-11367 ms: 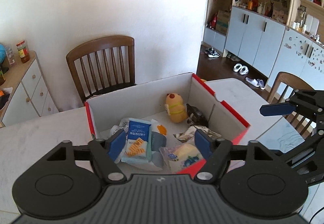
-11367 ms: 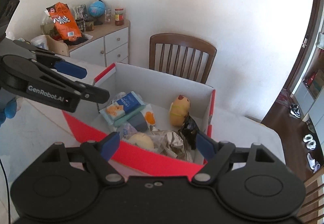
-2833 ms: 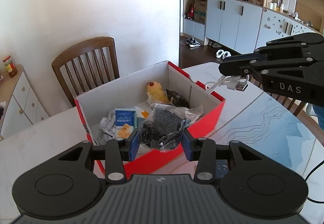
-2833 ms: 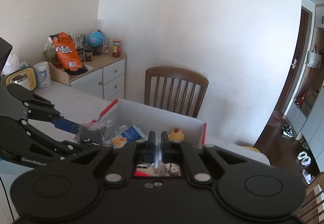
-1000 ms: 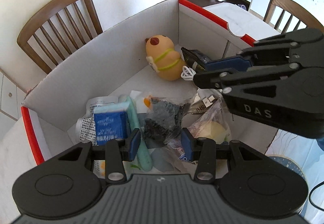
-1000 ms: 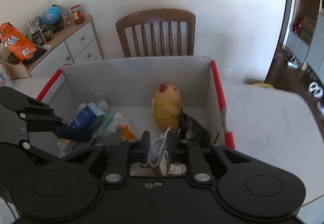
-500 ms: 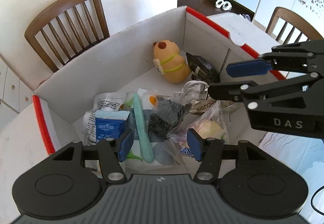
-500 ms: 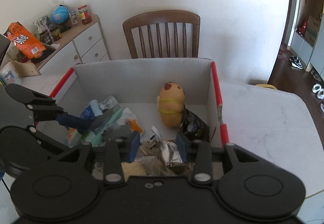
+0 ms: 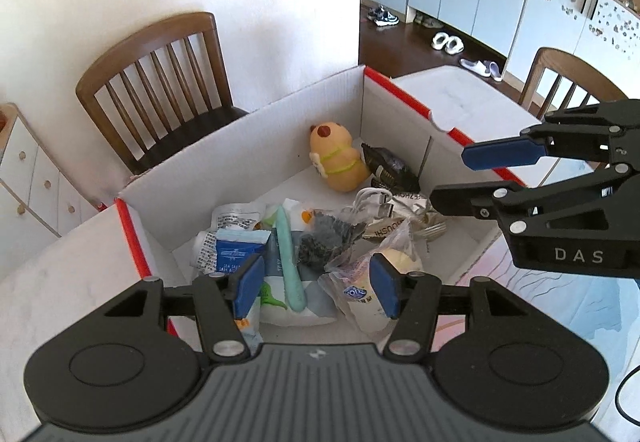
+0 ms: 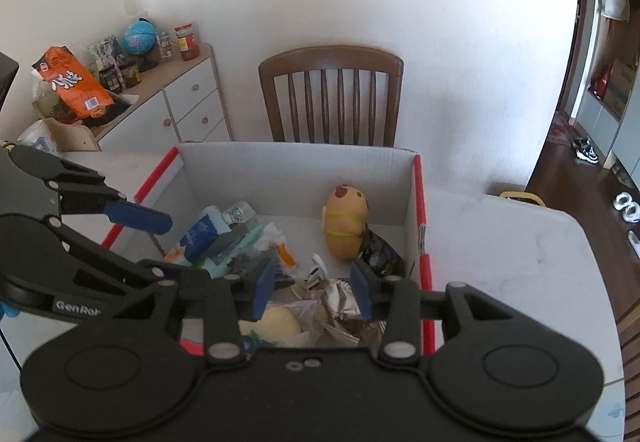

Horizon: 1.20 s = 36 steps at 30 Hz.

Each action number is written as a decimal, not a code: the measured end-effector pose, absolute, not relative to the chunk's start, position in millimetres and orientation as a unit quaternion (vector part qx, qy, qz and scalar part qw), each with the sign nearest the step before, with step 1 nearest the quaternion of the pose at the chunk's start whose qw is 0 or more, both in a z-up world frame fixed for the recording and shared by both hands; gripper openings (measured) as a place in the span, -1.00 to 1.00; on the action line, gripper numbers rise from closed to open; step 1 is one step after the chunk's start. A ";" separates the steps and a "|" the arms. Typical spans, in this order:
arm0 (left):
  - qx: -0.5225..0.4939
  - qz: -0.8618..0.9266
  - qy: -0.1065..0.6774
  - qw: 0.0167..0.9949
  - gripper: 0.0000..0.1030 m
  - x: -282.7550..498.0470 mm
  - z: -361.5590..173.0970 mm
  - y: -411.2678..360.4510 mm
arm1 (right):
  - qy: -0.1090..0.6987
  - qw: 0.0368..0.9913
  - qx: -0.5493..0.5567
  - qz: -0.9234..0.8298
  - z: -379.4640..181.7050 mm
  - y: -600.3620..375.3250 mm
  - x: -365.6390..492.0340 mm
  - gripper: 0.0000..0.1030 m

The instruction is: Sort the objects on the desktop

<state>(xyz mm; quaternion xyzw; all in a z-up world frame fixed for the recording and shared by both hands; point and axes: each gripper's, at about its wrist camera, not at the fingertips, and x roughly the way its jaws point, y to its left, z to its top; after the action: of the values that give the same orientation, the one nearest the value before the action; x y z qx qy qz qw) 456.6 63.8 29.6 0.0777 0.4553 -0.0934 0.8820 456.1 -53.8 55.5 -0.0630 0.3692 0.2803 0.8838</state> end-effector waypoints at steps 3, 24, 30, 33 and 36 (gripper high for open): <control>0.077 -0.091 0.448 0.886 0.10 448.6 37.1 62.9 | 0.364 0.884 -0.066 0.285 60.7 -55.3 449.3 -0.19; 0.044 -0.069 0.398 0.914 0.11 377.9 77.6 57.8 | 0.330 0.891 -0.063 0.304 93.6 -78.3 396.4 -0.12; 0.037 -0.054 0.388 0.919 0.12 358.6 79.2 58.9 | 0.317 0.895 -0.058 0.308 97.0 -85.1 380.7 -0.05; 0.037 -0.046 0.382 0.922 0.29 349.7 80.4 58.0 | 0.314 0.896 -0.061 0.308 96.2 -86.2 373.7 -0.03; 0.026 -0.039 0.374 0.926 0.31 340.7 82.2 58.9 | 0.312 0.897 -0.059 0.309 94.3 -88.5 367.3 0.01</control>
<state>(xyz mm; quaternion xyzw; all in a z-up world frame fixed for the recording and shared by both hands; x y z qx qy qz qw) 340.7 58.9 82.2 0.0259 0.3744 -0.0390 0.9261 367.3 -88.5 94.3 -0.0592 0.3118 0.3088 0.8966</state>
